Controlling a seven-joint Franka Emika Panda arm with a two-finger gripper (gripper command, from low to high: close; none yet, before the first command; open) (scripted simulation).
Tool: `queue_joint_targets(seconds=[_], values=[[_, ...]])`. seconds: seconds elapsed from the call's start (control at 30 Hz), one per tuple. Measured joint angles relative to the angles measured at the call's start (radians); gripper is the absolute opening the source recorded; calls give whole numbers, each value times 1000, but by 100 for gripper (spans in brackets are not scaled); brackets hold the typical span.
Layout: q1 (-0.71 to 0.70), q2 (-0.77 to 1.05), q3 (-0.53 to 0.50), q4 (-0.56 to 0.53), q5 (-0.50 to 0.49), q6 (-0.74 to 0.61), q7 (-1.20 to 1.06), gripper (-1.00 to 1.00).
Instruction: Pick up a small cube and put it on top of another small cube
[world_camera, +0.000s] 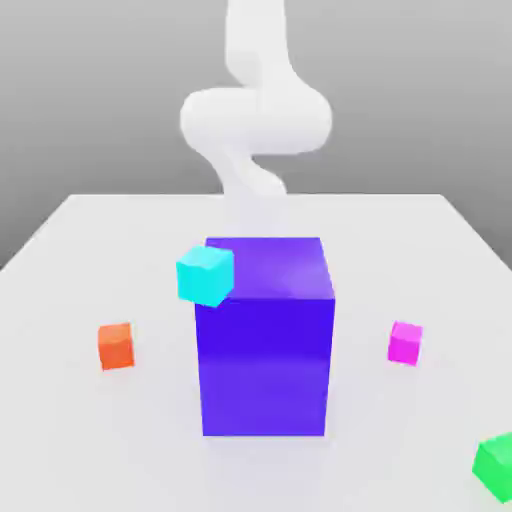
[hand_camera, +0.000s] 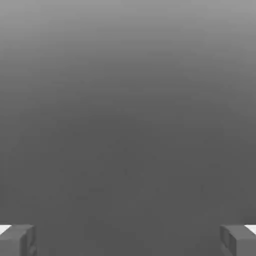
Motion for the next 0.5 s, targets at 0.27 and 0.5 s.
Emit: queue_joint_targets(seconds=[0.27, 0.5], values=[[34, 196, 237, -180, 62, 161, 293, 0], [66, 368, 421, -335, 114, 302, 544, 0]])
